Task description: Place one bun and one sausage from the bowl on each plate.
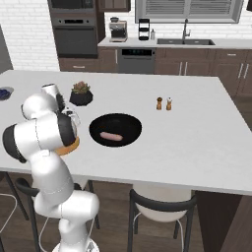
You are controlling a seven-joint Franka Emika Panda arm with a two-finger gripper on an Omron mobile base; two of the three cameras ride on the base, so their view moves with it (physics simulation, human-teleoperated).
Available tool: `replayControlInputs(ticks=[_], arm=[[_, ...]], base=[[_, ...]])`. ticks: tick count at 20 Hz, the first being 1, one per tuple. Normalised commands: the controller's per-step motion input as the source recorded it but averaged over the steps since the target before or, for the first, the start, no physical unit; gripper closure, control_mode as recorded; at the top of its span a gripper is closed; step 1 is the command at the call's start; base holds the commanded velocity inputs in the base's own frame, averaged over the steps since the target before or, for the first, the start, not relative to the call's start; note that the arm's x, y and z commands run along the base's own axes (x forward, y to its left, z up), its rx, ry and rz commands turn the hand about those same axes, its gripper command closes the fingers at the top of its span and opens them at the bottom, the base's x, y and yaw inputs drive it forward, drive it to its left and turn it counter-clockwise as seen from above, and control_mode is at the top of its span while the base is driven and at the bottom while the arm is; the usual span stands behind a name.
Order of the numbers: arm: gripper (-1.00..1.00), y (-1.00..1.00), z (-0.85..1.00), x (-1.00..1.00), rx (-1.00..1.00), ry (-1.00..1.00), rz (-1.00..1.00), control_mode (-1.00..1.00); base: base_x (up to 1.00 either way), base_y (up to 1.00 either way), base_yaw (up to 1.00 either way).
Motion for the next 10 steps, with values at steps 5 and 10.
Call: replayControlInputs(ticks=[5, 10], arm=[[1.0, 0.95, -0.48, 0.18, 0.0, 0.09, 0.11, -1.0], [-1.0, 0.26, -0.42, 0.39, 0.0, 0.03, 0.1, -1.0]], base=[[0.0, 0.0, 0.0], [0.0, 0.0, 0.0]])
